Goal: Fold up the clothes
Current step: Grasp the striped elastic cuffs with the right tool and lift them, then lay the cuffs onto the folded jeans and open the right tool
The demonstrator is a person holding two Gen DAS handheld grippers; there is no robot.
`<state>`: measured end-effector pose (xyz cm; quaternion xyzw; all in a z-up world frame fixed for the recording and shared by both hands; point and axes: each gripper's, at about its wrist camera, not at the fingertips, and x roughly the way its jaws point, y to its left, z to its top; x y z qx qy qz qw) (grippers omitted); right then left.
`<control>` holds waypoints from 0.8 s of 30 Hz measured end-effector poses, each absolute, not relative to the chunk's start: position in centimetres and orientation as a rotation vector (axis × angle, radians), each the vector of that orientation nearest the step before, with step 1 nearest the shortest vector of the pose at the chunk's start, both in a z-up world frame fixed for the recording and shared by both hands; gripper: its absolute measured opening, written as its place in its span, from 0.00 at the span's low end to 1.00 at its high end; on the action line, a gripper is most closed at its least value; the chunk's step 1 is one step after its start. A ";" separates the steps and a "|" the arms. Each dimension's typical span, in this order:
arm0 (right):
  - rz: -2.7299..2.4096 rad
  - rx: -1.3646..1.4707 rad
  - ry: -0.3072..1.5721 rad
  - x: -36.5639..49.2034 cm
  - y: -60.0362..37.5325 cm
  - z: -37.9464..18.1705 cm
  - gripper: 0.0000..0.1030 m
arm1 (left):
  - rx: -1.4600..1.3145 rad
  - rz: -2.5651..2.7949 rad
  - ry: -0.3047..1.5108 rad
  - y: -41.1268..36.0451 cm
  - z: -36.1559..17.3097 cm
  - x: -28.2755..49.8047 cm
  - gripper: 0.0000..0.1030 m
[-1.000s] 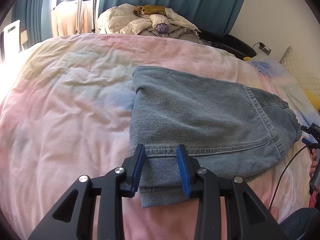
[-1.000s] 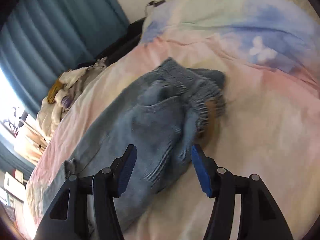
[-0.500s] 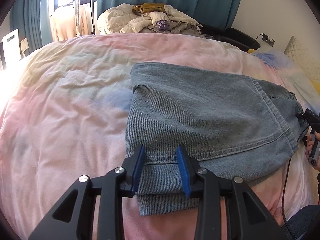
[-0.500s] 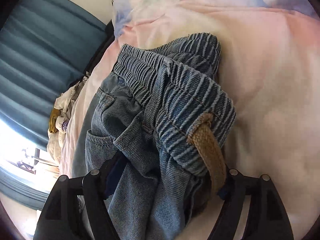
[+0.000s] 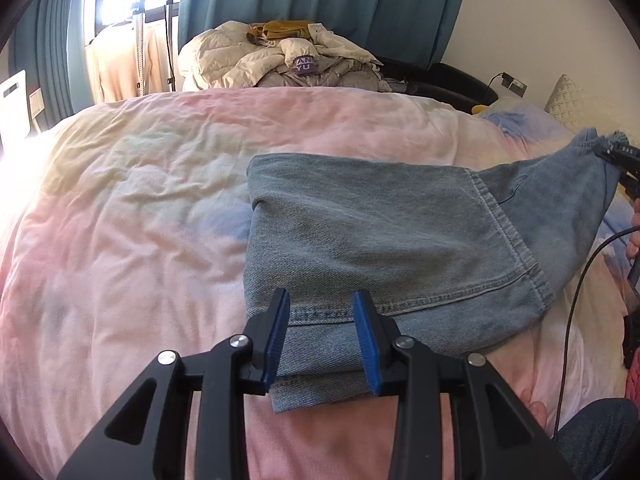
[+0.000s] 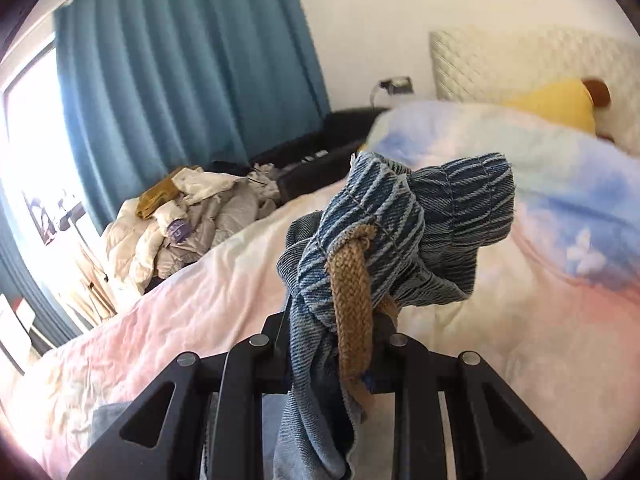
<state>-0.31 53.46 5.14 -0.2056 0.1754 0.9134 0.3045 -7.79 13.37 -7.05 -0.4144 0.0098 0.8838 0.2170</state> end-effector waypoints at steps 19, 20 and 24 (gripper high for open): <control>2.544 -1.271 -0.614 -9.8 20.2 -10.9 0.17 | -1.130 2.548 -0.338 5.4 -4.2 -8.5 0.33; 2.569 -1.248 -0.574 -9.6 20.4 -10.2 0.17 | -1.126 2.546 -0.346 5.3 -4.1 -8.6 0.33; 2.649 -1.172 -0.481 -9.4 20.7 -8.3 0.17 | -1.109 2.554 -0.366 4.8 -3.9 -8.8 0.33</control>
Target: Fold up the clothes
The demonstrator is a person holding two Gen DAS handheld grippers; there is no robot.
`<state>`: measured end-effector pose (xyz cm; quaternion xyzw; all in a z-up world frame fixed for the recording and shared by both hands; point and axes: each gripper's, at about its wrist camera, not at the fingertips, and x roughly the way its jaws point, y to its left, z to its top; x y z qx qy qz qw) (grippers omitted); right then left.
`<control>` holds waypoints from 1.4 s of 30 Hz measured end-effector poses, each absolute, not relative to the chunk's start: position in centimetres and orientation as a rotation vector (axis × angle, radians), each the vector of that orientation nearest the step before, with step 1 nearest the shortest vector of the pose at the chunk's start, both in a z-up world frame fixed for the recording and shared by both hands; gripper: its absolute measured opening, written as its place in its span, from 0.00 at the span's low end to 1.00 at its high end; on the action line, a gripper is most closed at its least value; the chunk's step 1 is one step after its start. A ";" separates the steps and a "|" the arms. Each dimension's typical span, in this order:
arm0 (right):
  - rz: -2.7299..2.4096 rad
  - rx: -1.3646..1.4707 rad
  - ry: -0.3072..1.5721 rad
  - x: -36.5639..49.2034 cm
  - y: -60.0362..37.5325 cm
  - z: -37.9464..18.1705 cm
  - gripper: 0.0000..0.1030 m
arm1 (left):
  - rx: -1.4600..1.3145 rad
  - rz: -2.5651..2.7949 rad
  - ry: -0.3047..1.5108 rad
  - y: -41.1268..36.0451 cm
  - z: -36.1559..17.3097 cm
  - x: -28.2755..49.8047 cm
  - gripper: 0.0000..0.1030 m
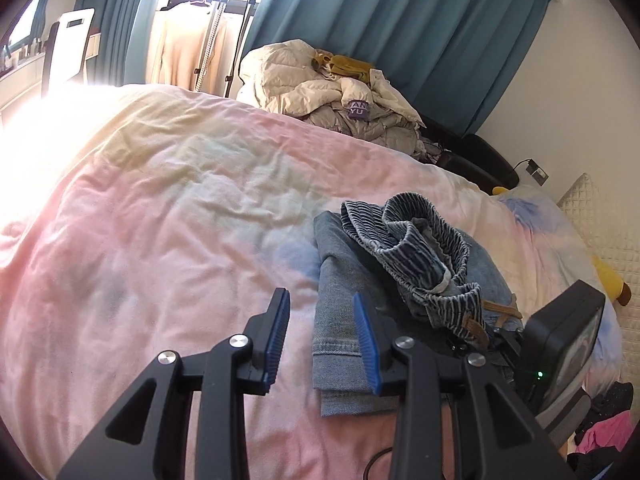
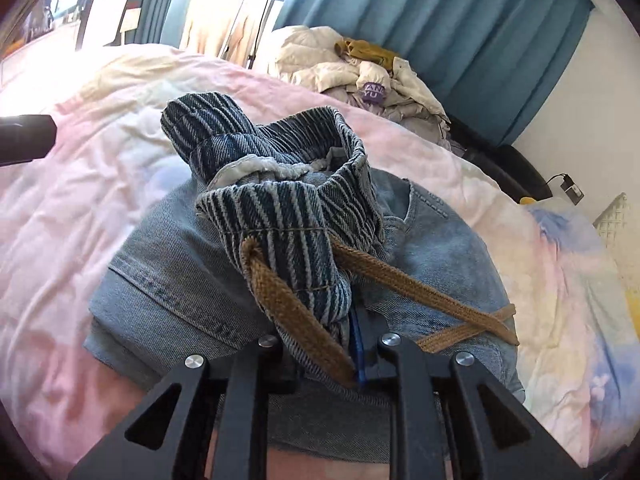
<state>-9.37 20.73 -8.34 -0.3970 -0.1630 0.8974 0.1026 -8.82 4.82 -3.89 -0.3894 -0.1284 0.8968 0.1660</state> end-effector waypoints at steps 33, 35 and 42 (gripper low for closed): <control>2.824 -1.402 -0.165 -1.4 12.6 -14.8 0.87 | -1.084 2.603 -0.363 3.3 -2.8 -8.3 0.33; 2.819 -1.392 -0.178 -1.2 12.3 -14.8 0.87 | -1.080 2.605 -0.363 3.2 -2.7 -8.2 0.33; 2.822 -1.368 -0.186 -0.4 11.9 -14.6 0.88 | -1.090 2.602 -0.381 2.9 -2.9 -8.4 0.33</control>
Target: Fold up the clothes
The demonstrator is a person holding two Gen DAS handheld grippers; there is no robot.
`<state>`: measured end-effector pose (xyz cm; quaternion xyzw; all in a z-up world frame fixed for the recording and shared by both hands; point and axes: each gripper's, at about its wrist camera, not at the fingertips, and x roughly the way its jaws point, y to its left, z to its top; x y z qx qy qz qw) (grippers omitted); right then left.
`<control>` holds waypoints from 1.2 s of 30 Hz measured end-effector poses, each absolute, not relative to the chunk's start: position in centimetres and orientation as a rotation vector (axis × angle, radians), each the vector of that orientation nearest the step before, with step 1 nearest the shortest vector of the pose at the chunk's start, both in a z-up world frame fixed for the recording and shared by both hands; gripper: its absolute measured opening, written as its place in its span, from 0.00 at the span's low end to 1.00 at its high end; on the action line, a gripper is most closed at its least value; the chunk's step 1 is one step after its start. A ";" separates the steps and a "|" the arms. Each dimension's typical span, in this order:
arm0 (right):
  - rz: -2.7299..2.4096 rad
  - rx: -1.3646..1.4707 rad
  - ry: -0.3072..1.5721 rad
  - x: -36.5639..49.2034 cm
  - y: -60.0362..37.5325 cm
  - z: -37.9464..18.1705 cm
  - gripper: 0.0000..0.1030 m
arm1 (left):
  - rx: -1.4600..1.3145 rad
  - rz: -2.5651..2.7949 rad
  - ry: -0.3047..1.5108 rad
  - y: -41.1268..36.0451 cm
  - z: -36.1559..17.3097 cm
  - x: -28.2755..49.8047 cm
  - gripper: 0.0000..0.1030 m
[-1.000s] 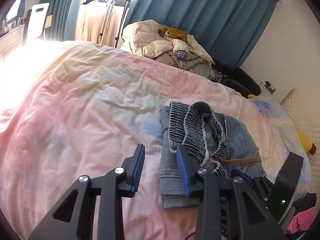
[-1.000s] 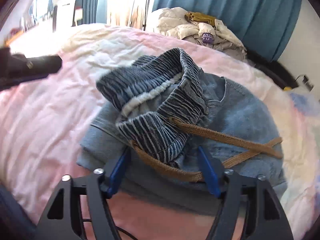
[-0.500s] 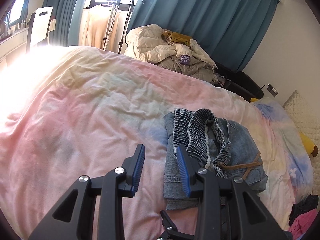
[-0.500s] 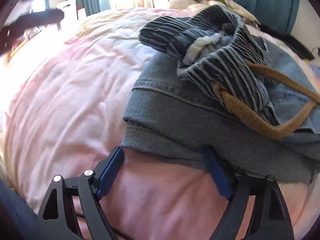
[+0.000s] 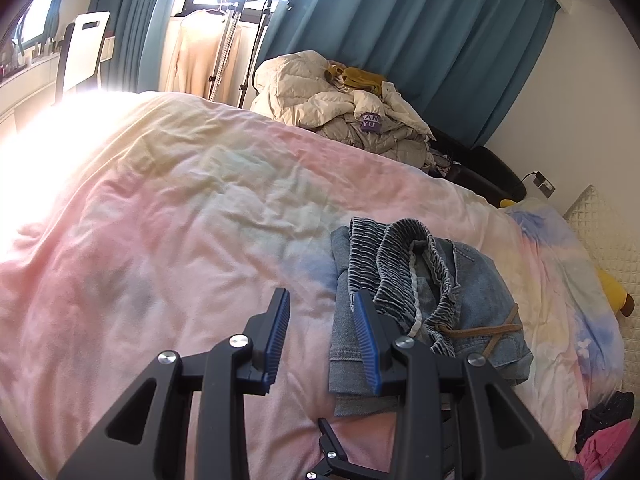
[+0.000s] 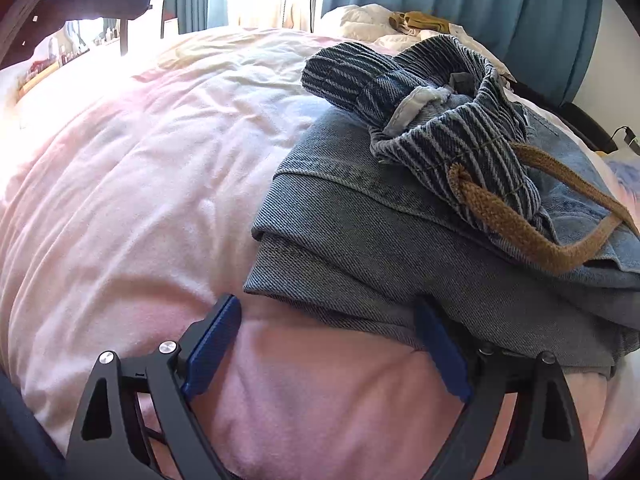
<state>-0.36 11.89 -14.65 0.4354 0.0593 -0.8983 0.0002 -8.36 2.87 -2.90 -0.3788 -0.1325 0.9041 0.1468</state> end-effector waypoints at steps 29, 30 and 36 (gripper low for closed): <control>-2.834 1.331 0.191 3.7 11.1 -13.7 0.89 | -1.127 2.563 -0.325 4.5 -3.8 -8.5 0.33; -2.834 1.332 0.191 3.8 11.1 -13.7 0.89 | -1.130 2.561 -0.325 4.5 -3.8 -8.5 0.33; -2.832 1.336 0.191 4.2 10.8 -13.4 0.89 | -1.128 2.564 -0.337 4.2 -3.7 -8.4 0.33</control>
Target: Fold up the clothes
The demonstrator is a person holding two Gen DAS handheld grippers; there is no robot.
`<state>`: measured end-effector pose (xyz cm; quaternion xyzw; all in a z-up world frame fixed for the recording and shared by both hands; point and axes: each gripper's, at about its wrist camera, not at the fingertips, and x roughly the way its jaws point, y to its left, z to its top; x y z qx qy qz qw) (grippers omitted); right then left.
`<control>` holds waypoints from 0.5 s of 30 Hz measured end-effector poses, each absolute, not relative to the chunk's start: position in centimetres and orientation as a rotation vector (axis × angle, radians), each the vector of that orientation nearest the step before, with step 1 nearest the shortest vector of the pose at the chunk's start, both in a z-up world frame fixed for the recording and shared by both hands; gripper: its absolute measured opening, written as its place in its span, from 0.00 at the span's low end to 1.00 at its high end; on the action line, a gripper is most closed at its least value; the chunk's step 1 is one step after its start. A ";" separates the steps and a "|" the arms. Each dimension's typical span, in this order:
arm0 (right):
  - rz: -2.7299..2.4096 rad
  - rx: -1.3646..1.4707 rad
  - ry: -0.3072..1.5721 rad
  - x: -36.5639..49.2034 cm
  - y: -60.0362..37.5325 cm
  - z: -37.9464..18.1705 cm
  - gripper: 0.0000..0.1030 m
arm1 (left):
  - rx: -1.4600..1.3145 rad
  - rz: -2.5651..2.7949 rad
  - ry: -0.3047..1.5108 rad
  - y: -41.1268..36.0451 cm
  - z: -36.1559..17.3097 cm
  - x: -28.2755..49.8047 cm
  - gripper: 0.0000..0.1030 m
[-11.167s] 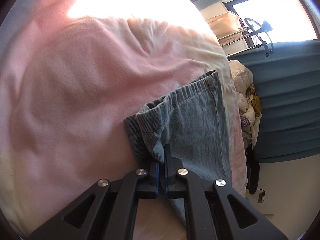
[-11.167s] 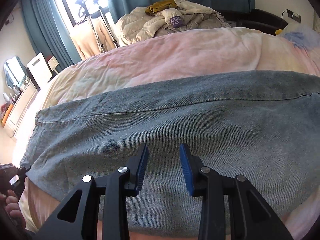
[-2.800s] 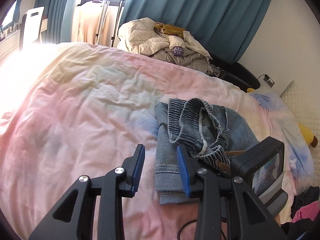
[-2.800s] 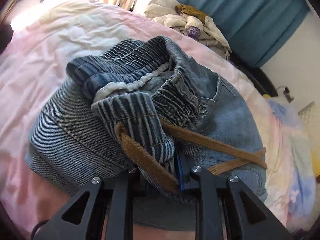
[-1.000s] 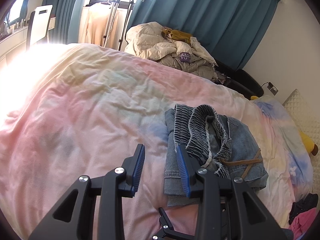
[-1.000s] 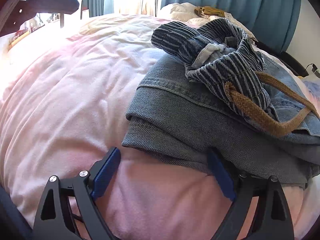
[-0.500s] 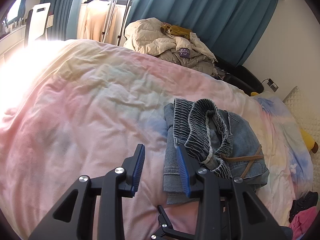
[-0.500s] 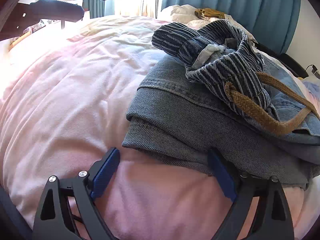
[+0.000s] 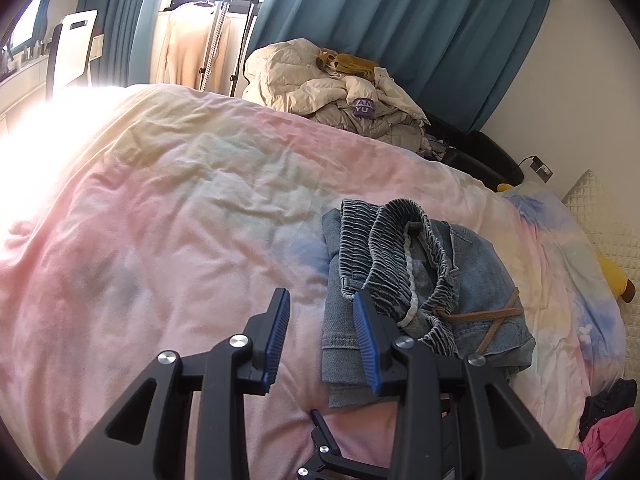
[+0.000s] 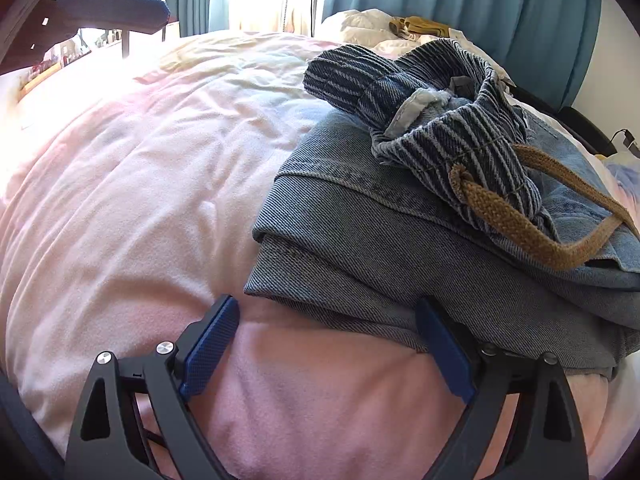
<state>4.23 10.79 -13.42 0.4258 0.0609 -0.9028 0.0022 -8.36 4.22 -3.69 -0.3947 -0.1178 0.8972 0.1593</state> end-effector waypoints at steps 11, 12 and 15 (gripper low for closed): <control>-2.829 1.339 0.192 3.8 11.0 -13.3 0.89 | -1.128 2.547 -0.333 4.6 -3.8 -8.1 0.33; -2.829 1.339 0.192 4.0 11.0 -13.2 0.89 | -1.127 2.548 -0.330 4.7 -3.8 -8.1 0.33; -2.829 1.339 0.192 4.3 11.1 -13.1 0.89 | -1.126 2.549 -0.323 4.8 -3.8 -8.0 0.33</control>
